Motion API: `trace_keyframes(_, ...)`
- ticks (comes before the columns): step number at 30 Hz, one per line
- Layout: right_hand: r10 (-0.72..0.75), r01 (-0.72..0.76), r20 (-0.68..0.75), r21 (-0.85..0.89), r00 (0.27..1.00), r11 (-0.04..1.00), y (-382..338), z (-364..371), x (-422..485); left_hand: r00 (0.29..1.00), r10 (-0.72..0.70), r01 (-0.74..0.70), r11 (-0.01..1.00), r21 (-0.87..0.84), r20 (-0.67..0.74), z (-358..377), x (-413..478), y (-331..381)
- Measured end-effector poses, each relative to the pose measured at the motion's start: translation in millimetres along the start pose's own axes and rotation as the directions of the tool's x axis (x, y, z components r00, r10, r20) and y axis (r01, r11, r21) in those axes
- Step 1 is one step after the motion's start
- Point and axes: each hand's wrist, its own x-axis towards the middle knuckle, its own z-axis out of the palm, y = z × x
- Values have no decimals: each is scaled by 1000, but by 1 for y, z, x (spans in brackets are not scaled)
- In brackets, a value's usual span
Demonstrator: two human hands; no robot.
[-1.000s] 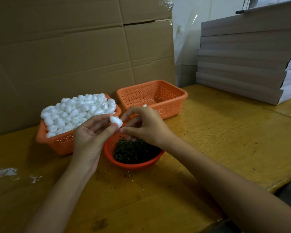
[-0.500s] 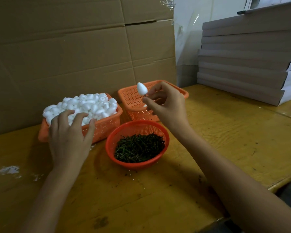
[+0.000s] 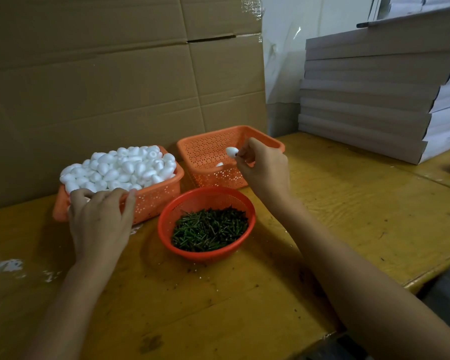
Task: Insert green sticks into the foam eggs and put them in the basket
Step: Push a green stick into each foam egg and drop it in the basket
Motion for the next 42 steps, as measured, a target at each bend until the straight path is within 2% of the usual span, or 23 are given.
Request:
trace_keyframes(8,14,-14,35,-17,999,1000,5,4,1,1000,7,-8,999,36,25,1,1,-1)
trace_keyframes(13,5,-5,24,-10,1000,1000,5,6,0,999,32,-35,996,-78,-43,3,2,-3)
trace_keyframes(18,9,-7,39,-30,999,1000,8,8,1,974,2,-57,971,-231,-228,3,3,-6)
trace_keyframes(21,6,-1,68,-71,998,997,9,8,2,933,48,-139,962,-234,-356,4,3,-8)
trace_keyframes(27,-29,38,81,-119,996,992,10,11,3,867,164,-280,942,-187,-470,0,2,3)
trace_keyframes(31,-24,33,77,-119,997,992,13,12,5,895,141,-278,918,-282,-423,-6,-4,18)
trace_keyframes(37,-30,36,60,-89,998,995,15,12,5,845,370,-475,851,-223,-385,-8,-8,27)
trace_keyframes(42,-50,54,44,-87,998,995,14,12,4,868,324,-456,818,-350,-376,-8,-10,34)
